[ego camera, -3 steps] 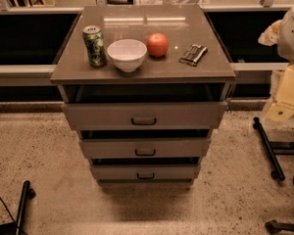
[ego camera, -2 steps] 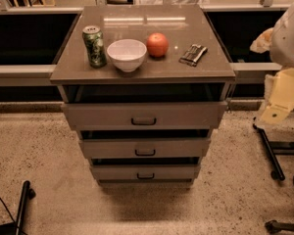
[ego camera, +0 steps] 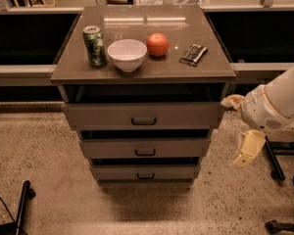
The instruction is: Open top drawer
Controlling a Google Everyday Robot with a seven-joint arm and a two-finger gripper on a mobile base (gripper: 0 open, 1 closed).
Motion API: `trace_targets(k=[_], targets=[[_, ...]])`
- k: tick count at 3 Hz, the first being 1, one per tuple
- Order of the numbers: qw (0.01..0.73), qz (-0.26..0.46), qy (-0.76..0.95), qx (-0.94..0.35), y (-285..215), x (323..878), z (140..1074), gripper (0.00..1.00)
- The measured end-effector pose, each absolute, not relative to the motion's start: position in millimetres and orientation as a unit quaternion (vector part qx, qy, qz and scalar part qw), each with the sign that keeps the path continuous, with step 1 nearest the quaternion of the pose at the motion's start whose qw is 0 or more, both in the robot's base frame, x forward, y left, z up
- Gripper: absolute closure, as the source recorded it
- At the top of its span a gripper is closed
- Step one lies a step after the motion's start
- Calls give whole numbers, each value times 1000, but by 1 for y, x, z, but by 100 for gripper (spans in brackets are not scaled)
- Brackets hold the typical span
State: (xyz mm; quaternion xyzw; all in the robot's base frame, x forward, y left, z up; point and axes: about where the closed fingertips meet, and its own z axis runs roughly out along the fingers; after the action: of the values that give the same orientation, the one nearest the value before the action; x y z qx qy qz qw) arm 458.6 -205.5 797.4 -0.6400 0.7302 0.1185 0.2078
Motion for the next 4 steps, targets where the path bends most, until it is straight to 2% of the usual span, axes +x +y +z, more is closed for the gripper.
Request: trace_targets(k=[1,4], targets=[[207,119,731,-640,-205,459,797,0],[229,102,793,-555,-219,557,706,0]])
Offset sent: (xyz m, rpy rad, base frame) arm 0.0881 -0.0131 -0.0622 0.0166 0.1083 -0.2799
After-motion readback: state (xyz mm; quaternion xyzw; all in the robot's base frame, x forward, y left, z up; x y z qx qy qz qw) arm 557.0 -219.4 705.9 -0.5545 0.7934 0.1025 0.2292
